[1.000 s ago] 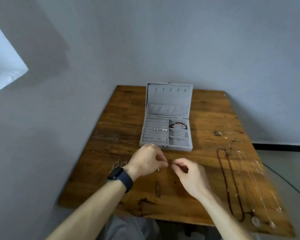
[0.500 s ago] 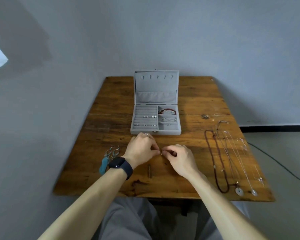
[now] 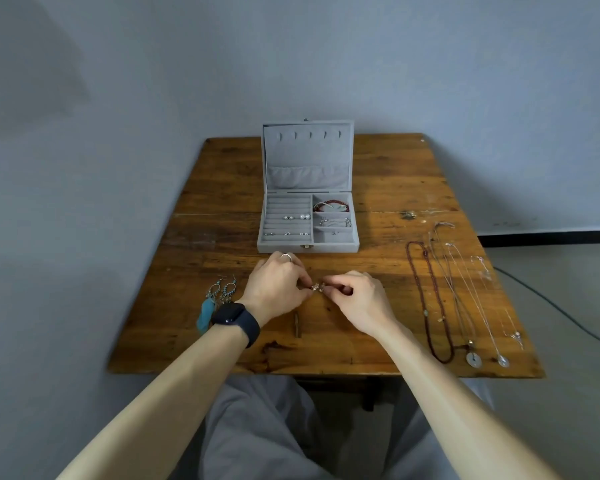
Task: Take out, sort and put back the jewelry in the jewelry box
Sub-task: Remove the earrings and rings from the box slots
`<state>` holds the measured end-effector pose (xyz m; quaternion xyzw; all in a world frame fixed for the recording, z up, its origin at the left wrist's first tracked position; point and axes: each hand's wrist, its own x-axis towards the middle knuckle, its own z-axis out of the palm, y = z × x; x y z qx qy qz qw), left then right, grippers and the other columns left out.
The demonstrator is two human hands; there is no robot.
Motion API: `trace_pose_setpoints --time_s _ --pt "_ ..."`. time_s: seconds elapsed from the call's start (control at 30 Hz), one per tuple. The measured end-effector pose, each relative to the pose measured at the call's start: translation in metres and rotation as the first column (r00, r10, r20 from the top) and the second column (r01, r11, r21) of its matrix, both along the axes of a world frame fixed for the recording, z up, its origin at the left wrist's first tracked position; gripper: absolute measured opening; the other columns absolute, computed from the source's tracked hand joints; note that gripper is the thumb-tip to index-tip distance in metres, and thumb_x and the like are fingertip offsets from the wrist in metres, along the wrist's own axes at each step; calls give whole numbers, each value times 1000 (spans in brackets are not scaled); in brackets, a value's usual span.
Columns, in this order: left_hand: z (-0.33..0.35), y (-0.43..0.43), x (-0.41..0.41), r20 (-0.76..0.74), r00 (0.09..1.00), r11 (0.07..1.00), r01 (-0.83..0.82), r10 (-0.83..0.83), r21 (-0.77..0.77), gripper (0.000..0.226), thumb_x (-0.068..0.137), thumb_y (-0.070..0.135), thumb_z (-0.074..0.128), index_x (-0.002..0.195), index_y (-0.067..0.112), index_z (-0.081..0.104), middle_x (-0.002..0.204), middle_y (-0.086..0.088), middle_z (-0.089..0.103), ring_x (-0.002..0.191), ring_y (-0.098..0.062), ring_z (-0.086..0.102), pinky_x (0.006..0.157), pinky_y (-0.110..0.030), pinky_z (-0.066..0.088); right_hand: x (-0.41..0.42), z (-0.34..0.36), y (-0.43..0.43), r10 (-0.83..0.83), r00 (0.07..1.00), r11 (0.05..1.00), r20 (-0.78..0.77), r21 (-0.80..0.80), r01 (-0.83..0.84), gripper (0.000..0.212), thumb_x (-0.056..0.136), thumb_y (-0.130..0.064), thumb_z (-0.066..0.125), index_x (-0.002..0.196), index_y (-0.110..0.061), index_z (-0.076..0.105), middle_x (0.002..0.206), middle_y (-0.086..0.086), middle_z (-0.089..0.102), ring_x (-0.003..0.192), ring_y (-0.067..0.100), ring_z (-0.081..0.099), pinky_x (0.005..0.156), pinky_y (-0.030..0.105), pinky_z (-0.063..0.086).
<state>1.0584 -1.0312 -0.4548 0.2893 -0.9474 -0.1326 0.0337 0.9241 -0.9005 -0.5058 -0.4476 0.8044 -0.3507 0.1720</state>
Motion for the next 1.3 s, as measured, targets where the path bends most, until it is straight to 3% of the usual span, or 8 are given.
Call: trace_pose_setpoints --time_s 0.6,1.17,1.3 --pt "0 7 -2 28 1000 999 -2 3 -45 19 92 42 66 103 31 77 120 9 61 120 -15 47 103 -40 40 1 1 3 27 999 1000 -24 4 -27 33 91 -31 72 124 -24 71 103 -10 64 93 7 53 70 8 33" --pt "6 8 0 45 999 997 9 -6 -78 19 92 37 67 109 31 75 124 8 60 123 -17 46 104 -41 38 2 6 7 16 1000 999 -6 35 -16 34 91 -30 72 124 -26 70 101 -12 62 93 5 54 72 8 35" --pt "11 5 3 17 1000 996 -15 17 -88 32 95 39 60 126 30 65 130 2 61 127 -21 48 106 -43 39 3 13 11 -7 1000 1000 27 -3 8 33 93 -18 67 125 -24 68 113 -13 58 96 3 57 81 8 44"
